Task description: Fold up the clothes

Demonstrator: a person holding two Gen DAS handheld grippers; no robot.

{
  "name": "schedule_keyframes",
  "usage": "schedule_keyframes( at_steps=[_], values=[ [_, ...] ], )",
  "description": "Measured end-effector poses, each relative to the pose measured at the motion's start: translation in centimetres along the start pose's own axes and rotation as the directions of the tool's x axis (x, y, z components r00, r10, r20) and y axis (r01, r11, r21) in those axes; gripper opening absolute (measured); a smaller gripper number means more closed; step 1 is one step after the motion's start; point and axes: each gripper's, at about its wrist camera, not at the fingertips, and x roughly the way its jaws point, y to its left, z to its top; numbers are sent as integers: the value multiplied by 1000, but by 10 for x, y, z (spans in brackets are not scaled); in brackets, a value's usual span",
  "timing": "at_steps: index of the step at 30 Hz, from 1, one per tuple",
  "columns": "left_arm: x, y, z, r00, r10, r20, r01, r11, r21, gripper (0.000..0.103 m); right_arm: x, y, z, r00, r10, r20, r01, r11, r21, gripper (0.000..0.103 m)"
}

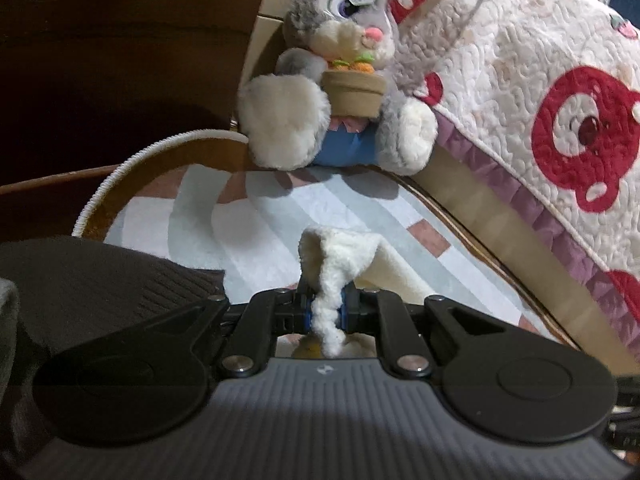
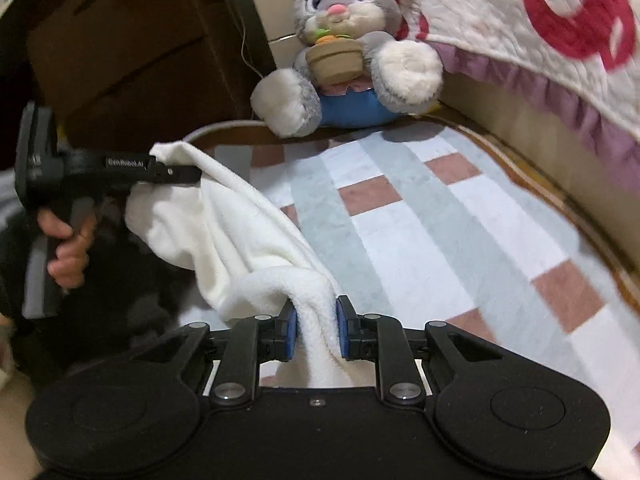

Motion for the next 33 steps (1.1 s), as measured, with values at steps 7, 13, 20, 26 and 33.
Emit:
schedule_keyframes(
  at_steps=[7, 13, 20, 26, 33],
  values=[
    [-11, 5, 9, 999, 51, 4, -51, 998, -28, 11, 3, 4, -12, 999, -11, -41, 9, 998, -54, 0],
    [-23, -1, 15, 1000, 7, 19, -6, 999, -31, 11, 3, 24, -12, 984, -170, -61, 143, 940, -310, 11],
    [-21, -2, 15, 1000, 16, 21, -16, 1000, -21, 11, 32, 32, -12, 945, -283, -164, 122, 771, -625, 67],
    [-15, -3, 12, 1000, 26, 6, -26, 1000, 1, 11, 73, 15, 5, 905, -238, -353, -35, 784, -619, 66],
    [-13, 3, 12, 1000, 21, -9, -21, 999, -24, 11, 39, 8, -11, 972, -114, -207, 17, 907, -422, 4]
  ],
)
